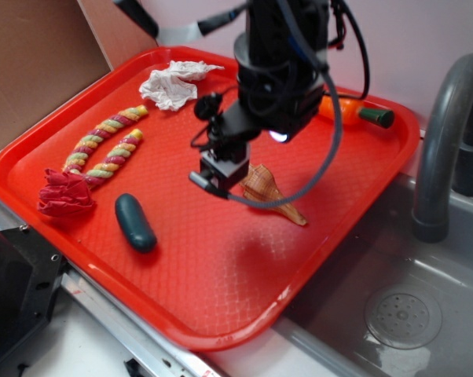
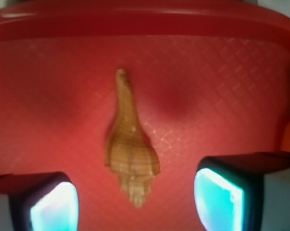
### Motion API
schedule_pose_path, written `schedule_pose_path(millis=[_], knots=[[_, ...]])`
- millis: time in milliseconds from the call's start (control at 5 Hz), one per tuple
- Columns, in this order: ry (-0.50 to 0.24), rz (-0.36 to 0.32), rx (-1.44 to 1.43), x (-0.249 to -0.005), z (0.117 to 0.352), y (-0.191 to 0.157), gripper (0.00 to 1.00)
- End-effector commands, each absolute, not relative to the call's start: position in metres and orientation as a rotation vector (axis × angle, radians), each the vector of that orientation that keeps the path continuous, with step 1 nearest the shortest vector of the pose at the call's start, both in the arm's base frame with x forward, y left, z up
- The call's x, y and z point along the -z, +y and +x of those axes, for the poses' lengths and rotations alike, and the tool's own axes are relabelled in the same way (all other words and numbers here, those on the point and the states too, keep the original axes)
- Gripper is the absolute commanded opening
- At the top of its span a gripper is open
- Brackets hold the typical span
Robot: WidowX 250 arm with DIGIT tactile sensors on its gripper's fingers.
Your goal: Grab the shell.
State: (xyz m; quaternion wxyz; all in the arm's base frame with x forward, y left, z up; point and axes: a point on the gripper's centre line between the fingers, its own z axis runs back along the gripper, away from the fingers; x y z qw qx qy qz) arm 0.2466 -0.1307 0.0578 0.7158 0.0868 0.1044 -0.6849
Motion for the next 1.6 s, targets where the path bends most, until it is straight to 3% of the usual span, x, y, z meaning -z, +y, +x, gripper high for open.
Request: schedule_pose_path(millis=[0, 200, 400, 600, 800, 1000, 1200, 1400], knots=[[0.272, 0.180, 1.495, -0.041, 0.235, -0.123, 1.00], [0.273, 0.180, 1.481, -0.033, 0.239, -0.120, 1.00], [0.187, 0.126, 1.454, -0.022, 0.241, -0.121, 1.00], [0.171, 0.095, 1.448, -0.015, 0.241, -0.123, 0.00], [0.139, 0.078, 1.419, -0.015, 0.241, -0.122, 0.00], [0.003, 0.072, 1.215, -0.031, 0.238, -0.112, 0.00], [-0.088, 0.114, 1.006, -0.064, 0.237, -0.096, 0.00], [-0.118, 0.176, 0.804, -0.095, 0.229, -0.075, 0.00]])
